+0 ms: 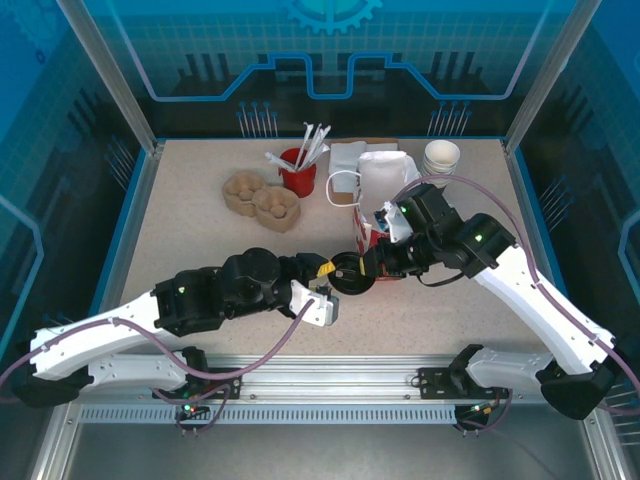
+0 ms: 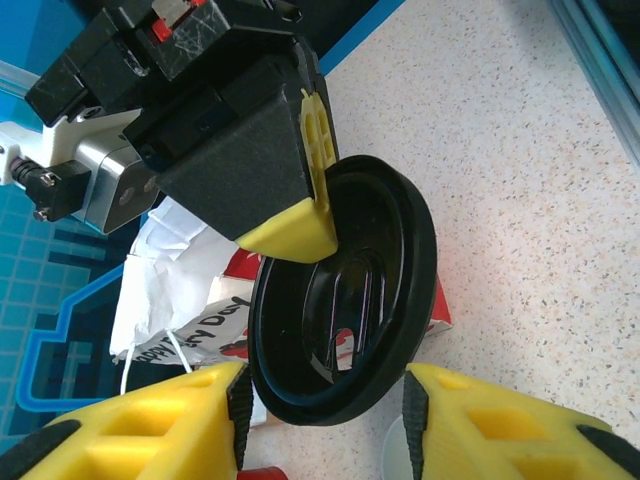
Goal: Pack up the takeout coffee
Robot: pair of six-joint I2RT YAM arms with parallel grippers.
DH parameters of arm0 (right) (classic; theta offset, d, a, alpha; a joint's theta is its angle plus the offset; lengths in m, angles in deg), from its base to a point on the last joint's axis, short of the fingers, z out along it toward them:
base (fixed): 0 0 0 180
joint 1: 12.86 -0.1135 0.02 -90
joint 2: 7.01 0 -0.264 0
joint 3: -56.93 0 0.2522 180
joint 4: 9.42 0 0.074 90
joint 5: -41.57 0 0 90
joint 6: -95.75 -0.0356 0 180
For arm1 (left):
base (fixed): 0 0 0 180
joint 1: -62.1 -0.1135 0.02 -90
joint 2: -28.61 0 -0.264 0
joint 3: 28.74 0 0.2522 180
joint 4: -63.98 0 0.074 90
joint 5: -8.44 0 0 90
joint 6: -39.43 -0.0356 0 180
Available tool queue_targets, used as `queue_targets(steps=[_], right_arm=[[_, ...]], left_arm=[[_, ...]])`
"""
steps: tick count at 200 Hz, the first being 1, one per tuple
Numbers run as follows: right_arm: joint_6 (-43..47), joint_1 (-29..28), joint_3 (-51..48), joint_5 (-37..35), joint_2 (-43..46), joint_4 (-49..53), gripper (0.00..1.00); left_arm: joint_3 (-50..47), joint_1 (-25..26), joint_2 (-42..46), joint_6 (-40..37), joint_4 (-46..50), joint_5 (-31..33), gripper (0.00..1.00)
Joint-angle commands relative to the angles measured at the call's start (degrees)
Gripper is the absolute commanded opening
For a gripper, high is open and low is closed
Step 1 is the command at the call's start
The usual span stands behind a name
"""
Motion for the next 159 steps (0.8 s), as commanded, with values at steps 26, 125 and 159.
queue_targets(steps=[26, 125, 159], right_arm=[[1.2, 1.1, -0.5, 1.0, 1.1, 1.8, 0.00], [0.7, 1.1, -1.6, 2.4, 1.8, 1.0, 0.00], [0.5, 1.1, -1.2, 2.8, 1.6, 0.8, 0.01]], left_arm=[[-1.8, 0.0, 0.2, 0.4, 0.4, -0.9, 0.49], [-1.6, 0.2, -3.8, -1.2, -5.0, 3.7, 0.29], [-1.5, 0.5, -4.7, -2.1, -4.5, 5.8, 0.24]])
